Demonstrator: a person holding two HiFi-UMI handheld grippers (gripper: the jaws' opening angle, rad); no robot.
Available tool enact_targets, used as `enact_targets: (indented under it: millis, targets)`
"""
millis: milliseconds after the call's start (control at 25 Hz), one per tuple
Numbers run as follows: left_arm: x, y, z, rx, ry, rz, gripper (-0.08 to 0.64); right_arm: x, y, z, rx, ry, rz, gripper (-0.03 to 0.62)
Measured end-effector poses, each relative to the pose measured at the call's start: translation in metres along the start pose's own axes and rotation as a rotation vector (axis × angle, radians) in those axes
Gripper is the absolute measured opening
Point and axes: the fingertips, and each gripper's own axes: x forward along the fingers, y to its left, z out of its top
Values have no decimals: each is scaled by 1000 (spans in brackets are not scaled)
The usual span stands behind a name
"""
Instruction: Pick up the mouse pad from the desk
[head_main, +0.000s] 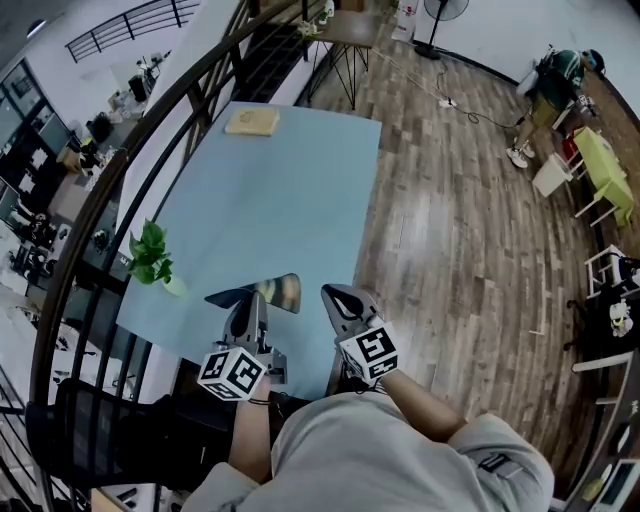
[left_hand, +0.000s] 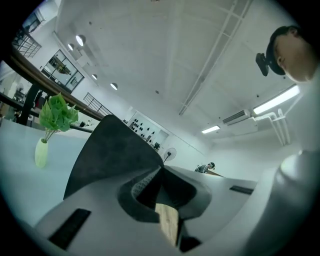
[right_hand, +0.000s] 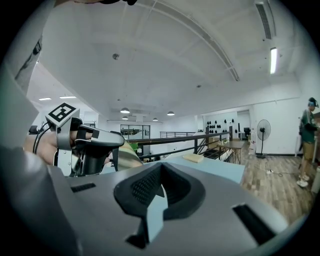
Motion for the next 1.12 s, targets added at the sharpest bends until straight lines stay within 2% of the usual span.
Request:
enact_targets:
  millis: [360, 680, 1120]
  targets:
    - [9, -19, 5, 117, -14, -1, 25, 0, -9, 9, -2, -20, -8, 5]
    - [11, -23, -4, 360, 10, 60, 25, -3, -14, 16, -24, -35, -21, 5]
    - [17, -30, -9, 388, 17, 68, 25, -9, -20, 17, -29, -43, -28, 4]
